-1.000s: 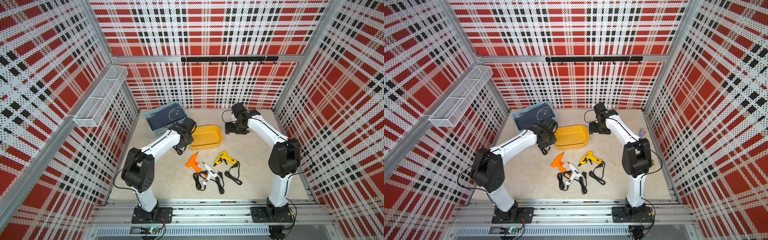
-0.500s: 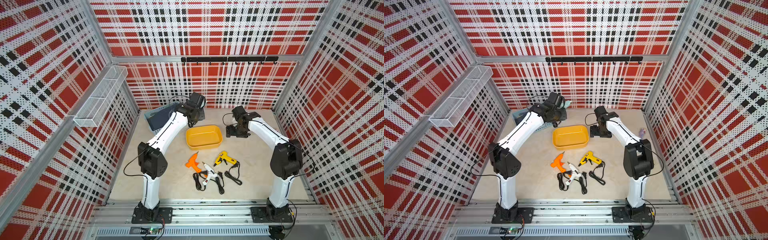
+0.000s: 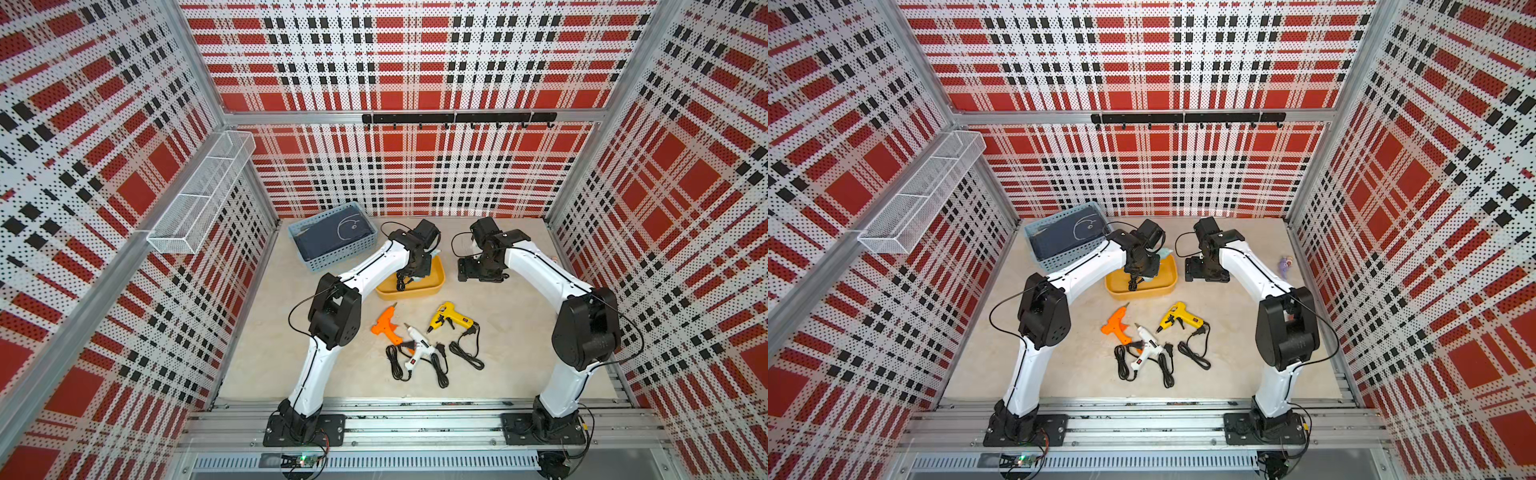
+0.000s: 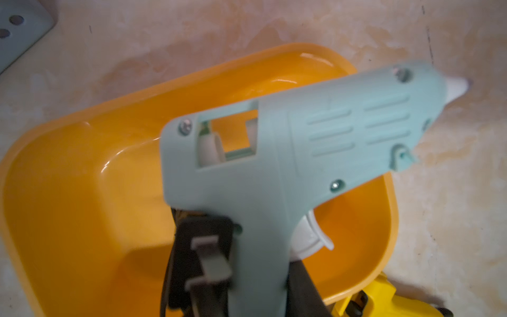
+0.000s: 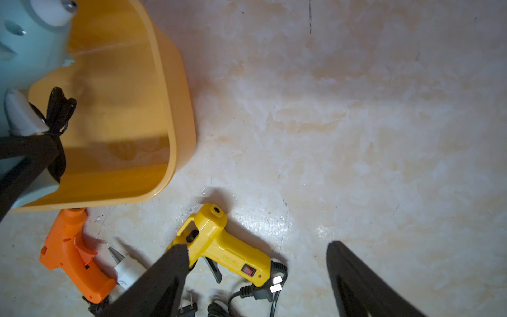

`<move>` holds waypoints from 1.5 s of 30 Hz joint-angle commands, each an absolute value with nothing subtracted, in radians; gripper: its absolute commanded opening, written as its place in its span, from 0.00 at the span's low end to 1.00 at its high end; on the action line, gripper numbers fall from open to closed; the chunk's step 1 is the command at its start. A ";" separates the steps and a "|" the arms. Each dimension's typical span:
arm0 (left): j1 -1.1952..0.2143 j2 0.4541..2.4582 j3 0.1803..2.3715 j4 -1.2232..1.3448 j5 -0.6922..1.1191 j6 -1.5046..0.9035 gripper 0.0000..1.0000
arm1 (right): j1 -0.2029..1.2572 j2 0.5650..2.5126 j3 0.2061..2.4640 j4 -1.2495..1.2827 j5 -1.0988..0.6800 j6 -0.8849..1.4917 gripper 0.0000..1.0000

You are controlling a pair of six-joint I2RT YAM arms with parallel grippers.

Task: Put the hot melt glue gun into the storage box
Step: Place the hot melt adhesive gun in the storage box.

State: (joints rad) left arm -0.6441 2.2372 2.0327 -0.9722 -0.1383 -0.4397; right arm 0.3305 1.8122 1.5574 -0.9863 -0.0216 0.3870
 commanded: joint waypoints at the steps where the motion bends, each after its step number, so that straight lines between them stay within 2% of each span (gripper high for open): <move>1: -0.638 2.275 2.023 -0.965 -0.193 -0.431 0.00 | 0.324 1.769 1.543 -0.984 -0.013 0.394 0.86; 11: -0.607 2.355 2.013 -0.999 -0.221 -0.439 0.00 | 0.323 1.759 1.537 -0.984 -0.013 0.394 0.86; 12: -0.606 2.362 2.012 -0.999 -0.221 -0.441 0.00 | 0.324 1.759 1.537 -0.984 -0.013 0.412 0.87; 13: -0.606 2.370 2.012 -1.000 -0.216 -0.443 0.00 | 0.324 1.758 1.536 -0.859 -0.013 0.482 0.87; 15: -0.607 2.386 2.021 -1.000 -0.202 -0.446 0.01 | 0.323 1.755 1.530 -0.912 0.013 0.483 0.87; 18: -0.615 2.399 2.036 -0.999 -0.194 -0.447 0.24 | 0.323 1.747 1.511 -0.907 -0.014 0.469 0.87; 21: -0.621 2.393 2.033 -1.000 -0.189 -0.443 0.41 | 0.325 1.733 1.480 -0.900 -0.060 0.450 0.87; 22: -0.621 2.384 2.024 -0.998 -0.192 -0.442 0.45 | 0.329 1.726 1.467 -0.897 -0.073 0.447 0.87; 26: -0.623 2.347 2.005 -0.998 -0.204 -0.440 0.51 | 0.354 1.702 1.417 -0.897 -0.078 0.432 0.88; 29: -0.629 2.301 2.023 -0.999 -0.206 -0.442 0.64 | 0.388 1.685 1.384 -0.900 -0.078 0.411 0.89; 34: -0.637 2.166 2.038 -0.984 -0.226 -0.474 0.67 | 0.454 1.652 1.314 -0.891 -0.091 0.375 0.90; 38: -0.618 2.006 1.920 -0.899 -0.256 -0.497 0.68 | 0.493 1.659 1.275 -0.900 -0.094 0.367 0.89; 45: -0.427 1.768 1.651 -0.788 -0.175 -0.609 0.67 | 0.546 1.729 1.253 -0.908 -0.025 0.303 0.89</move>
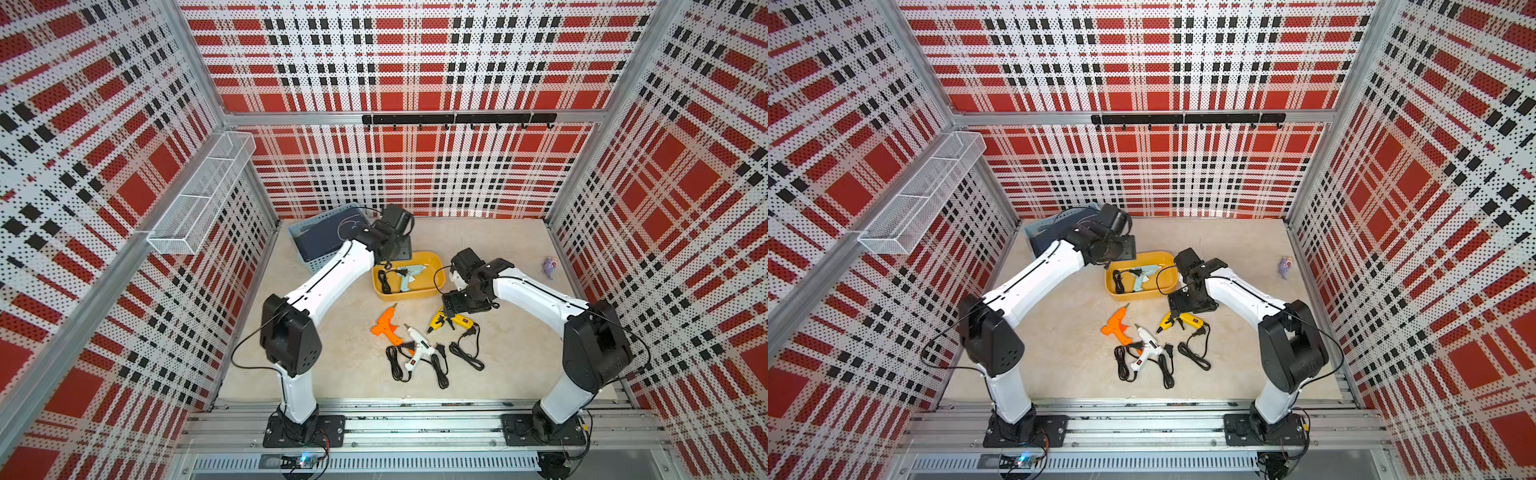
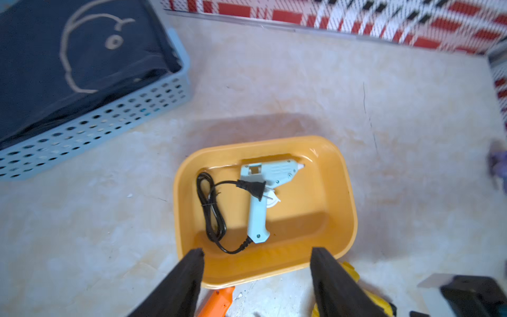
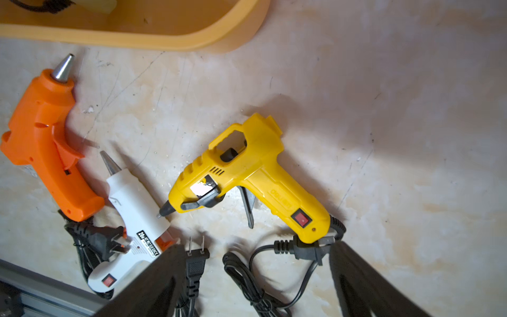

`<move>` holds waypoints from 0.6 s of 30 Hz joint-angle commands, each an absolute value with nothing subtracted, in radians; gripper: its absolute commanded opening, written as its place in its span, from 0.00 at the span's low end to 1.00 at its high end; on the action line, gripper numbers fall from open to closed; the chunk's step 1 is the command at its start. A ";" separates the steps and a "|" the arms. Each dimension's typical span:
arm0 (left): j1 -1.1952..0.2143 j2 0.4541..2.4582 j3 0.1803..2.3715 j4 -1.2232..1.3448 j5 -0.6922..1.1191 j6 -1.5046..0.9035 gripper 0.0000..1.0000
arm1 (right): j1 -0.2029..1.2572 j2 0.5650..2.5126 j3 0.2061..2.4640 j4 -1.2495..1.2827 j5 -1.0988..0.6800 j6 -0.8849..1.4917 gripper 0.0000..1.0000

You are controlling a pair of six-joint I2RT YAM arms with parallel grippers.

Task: Put the hot melt glue gun into the storage box
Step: Place the hot melt adhesive gun in the storage box, then pick up the hot melt adhesive gun from the center of the board.

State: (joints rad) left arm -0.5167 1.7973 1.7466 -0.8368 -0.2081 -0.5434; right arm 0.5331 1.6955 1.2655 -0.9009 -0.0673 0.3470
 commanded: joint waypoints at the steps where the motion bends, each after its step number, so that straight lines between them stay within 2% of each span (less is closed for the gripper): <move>1: -0.402 1.742 1.615 -0.770 -0.162 -0.615 0.67 | 0.546 1.738 1.255 -0.910 -0.019 0.290 0.89; 6: -0.315 1.661 1.499 -0.744 -0.119 -0.615 0.66 | 0.552 1.779 1.266 -0.926 0.012 0.219 0.86; 18: -0.267 1.556 1.362 -0.733 -0.097 -0.617 0.65 | 0.552 1.861 1.298 -0.941 0.123 0.100 0.73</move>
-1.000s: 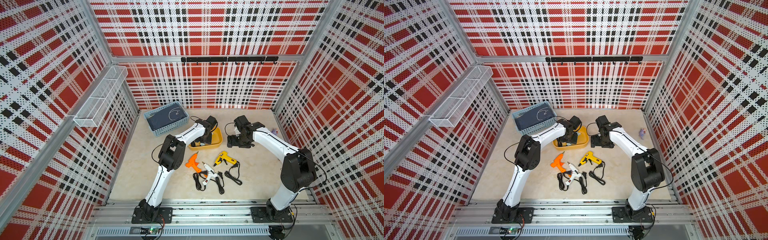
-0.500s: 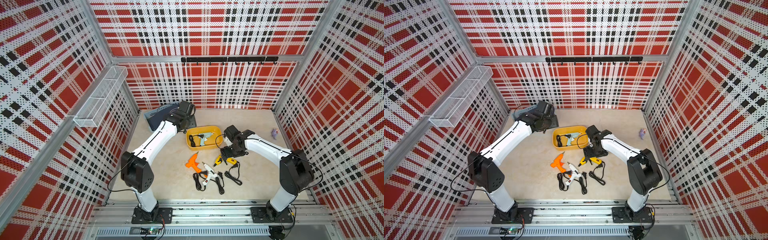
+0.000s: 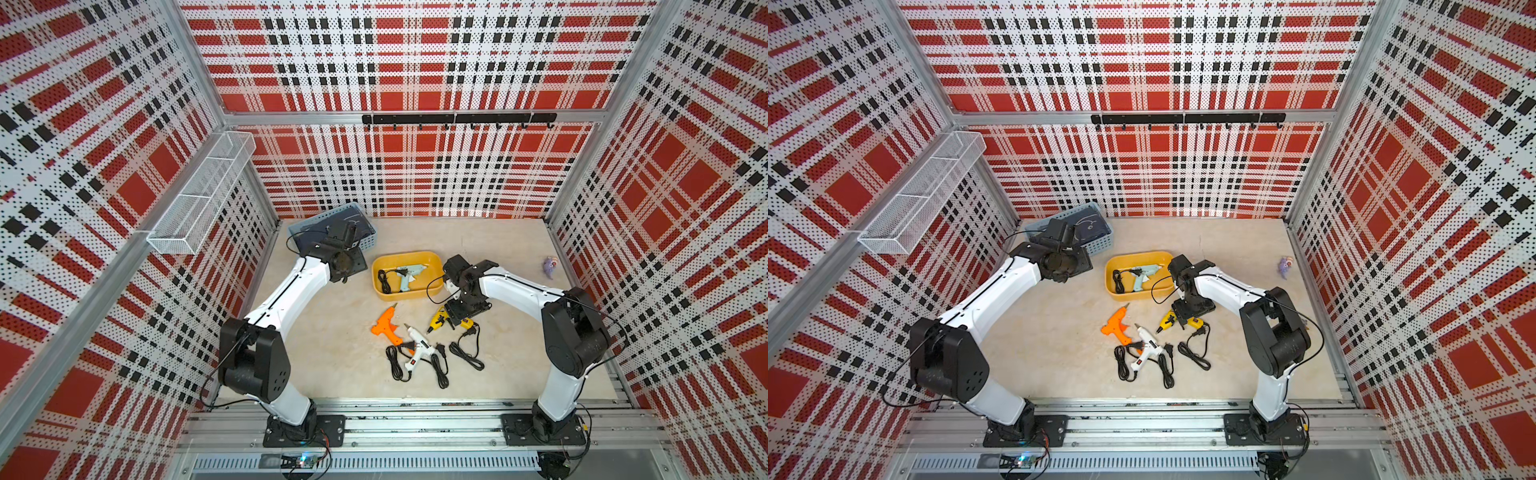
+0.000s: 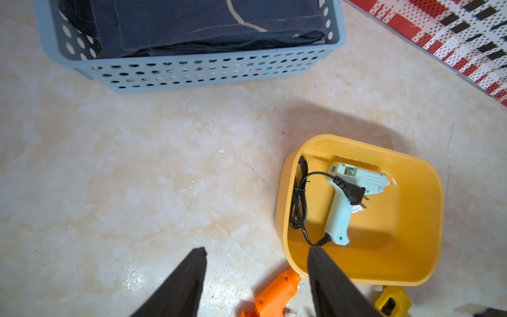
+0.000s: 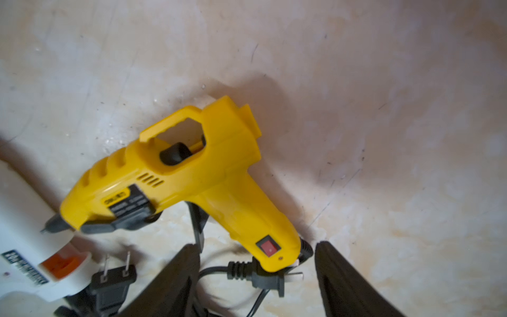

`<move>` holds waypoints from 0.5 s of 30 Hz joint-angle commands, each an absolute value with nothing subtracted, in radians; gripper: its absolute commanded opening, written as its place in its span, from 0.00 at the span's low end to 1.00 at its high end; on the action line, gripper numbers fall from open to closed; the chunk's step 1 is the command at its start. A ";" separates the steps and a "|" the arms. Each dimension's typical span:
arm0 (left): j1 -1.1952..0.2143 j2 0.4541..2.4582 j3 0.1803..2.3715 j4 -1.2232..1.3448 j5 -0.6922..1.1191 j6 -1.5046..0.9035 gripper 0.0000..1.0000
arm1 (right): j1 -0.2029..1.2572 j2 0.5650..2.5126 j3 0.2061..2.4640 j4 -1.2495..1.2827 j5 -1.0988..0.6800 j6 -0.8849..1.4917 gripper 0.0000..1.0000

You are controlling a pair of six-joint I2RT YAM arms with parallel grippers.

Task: Put the hot melt glue gun into the storage box
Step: Pick up the hot melt adhesive gun from the center of the board.

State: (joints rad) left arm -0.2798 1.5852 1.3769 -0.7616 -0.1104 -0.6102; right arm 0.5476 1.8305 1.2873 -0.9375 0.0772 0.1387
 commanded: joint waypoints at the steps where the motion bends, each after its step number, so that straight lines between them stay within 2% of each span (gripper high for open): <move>1: -0.266 1.554 1.360 -0.732 -0.096 -0.617 0.65 | 0.551 1.870 1.299 -0.935 0.125 0.100 0.72; 7: -0.264 1.545 1.340 -0.726 -0.086 -0.617 0.64 | 0.551 1.950 1.329 -0.898 0.121 0.094 0.69; 13: -0.264 1.545 1.347 -0.723 -0.082 -0.609 0.64 | 0.551 1.983 1.321 -0.866 0.084 0.106 0.57; 15: -0.265 1.545 1.348 -0.723 -0.082 -0.609 0.63 | 0.553 1.977 1.302 -0.858 0.068 0.108 0.50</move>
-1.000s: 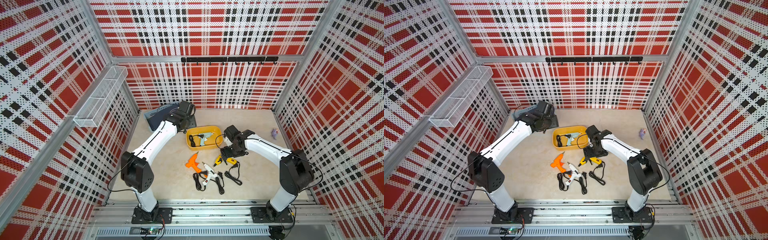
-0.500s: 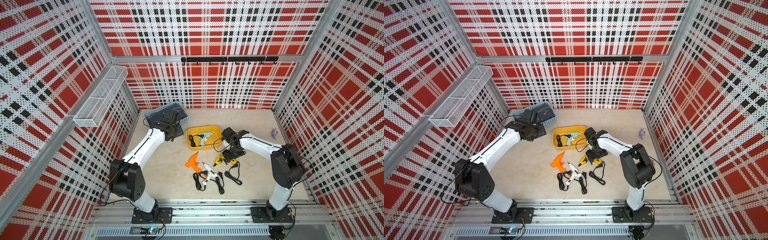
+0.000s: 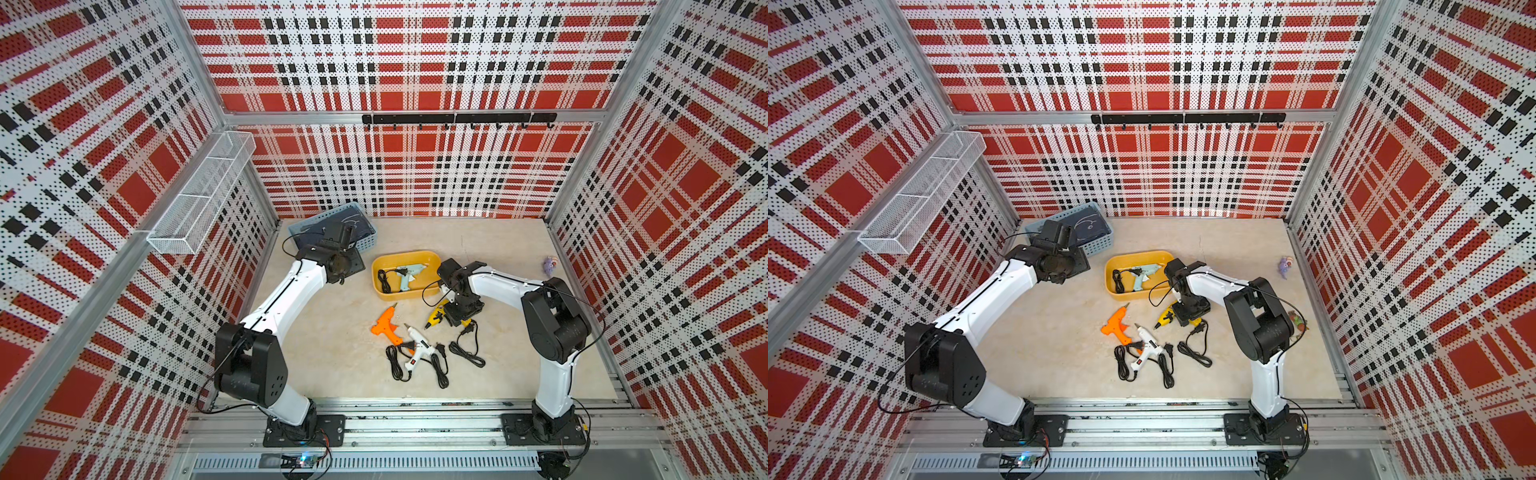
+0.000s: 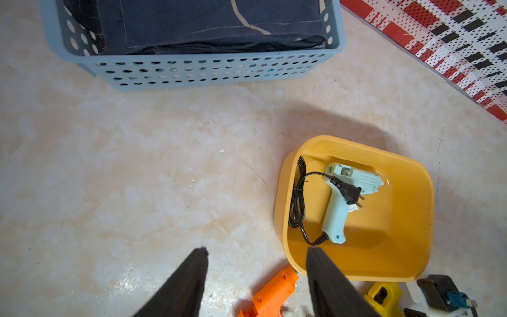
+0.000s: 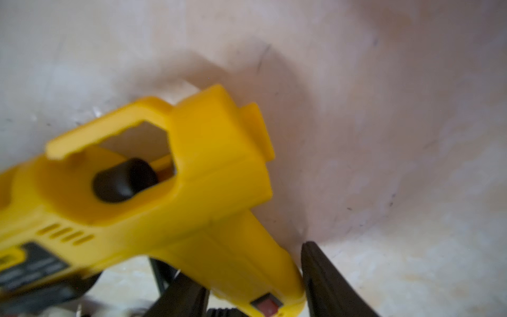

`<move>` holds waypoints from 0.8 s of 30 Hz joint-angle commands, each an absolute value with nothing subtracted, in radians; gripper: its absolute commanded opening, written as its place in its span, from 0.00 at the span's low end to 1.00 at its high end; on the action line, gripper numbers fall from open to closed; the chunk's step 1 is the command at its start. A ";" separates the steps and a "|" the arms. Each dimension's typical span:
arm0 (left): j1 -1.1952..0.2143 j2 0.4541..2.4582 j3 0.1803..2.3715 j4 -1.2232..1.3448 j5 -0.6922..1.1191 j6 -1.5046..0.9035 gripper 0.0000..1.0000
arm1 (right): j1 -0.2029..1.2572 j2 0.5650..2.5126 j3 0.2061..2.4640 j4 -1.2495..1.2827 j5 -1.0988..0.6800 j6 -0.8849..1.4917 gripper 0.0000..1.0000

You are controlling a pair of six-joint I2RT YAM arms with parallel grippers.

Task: Put the hot melt glue gun into the storage box
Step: Pick up the hot melt adhesive gun from the center of the board.

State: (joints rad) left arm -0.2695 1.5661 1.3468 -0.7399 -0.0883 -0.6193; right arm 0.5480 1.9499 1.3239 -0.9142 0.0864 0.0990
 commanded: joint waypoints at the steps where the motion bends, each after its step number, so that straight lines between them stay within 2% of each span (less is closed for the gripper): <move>1: -0.265 1.545 1.347 -0.723 -0.083 -0.609 0.63 | 0.552 1.970 1.290 -0.858 0.061 0.110 0.44; 4: -0.264 1.543 1.343 -0.723 -0.085 -0.608 0.63 | 0.552 1.937 1.276 -0.886 0.047 0.117 0.30; 8: -0.261 1.546 1.344 -0.723 -0.087 -0.607 0.63 | 0.557 1.849 1.282 -0.954 0.047 0.123 0.19; 17: -0.261 1.576 1.364 -0.716 -0.083 -0.601 0.63 | 0.581 1.713 1.549 -1.195 0.051 0.162 0.15; 24: -0.258 1.581 1.378 -0.716 -0.088 -0.603 0.63 | 0.584 1.800 1.998 -1.225 -0.011 0.359 0.13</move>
